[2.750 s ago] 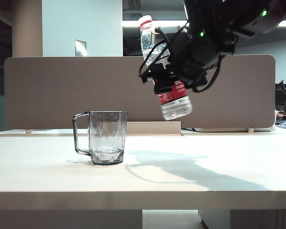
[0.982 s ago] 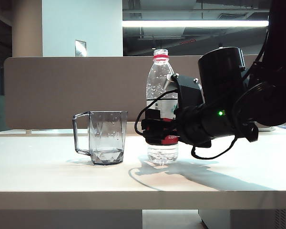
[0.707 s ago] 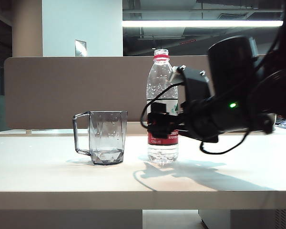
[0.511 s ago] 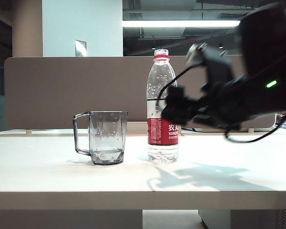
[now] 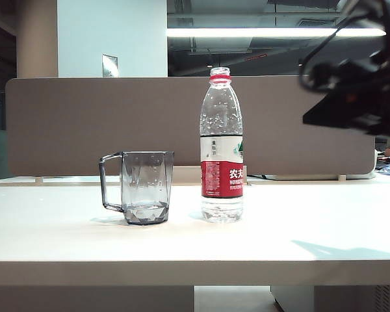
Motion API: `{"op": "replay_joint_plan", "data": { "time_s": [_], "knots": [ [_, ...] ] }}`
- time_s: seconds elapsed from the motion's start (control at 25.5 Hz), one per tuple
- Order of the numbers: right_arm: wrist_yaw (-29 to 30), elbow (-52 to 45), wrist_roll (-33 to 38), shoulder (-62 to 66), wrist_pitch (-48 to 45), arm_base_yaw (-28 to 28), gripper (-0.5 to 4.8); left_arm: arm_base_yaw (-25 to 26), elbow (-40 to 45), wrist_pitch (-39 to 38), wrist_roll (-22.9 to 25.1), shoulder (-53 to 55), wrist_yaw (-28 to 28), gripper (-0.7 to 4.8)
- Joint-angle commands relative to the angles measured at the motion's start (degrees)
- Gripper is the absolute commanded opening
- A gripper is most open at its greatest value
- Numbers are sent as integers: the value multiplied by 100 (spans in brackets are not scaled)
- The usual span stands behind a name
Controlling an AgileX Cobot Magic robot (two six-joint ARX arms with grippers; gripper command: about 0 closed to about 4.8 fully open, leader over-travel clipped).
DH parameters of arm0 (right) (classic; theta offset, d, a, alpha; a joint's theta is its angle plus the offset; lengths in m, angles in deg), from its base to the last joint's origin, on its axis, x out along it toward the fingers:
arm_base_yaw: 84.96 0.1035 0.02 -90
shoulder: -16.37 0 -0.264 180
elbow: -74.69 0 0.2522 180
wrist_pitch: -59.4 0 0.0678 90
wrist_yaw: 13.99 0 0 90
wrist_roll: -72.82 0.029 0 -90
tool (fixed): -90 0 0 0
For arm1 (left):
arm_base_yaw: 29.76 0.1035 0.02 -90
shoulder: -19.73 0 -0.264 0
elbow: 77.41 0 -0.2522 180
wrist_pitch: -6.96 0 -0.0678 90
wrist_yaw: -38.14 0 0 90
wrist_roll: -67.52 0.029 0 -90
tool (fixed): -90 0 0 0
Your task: Pick up the mineral water bottle on the table and pour a little water into the mug.
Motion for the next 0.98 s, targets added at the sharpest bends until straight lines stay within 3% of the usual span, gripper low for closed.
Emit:
{"op": "replay_joint_plan", "data": {
  "time_s": [0.04, 0.43, 0.82, 0.98],
  "knots": [
    [286, 22, 4, -710, 1032, 0, -5, -2, -17, 24, 7, -11, -4, -5],
    [511, -66, 39, -1436, 2260, 2, -5, -2, -17, 24, 7, -15, -2, -5],
    [686, -844, 496, -2555, 2247, 0, -6, -2, -15, 22, 7, -20, -4, -5],
    [614, -852, 492, -2931, 2839, -7, -6, -2, -17, 24, 7, -20, -2, -5]
  ]
}}
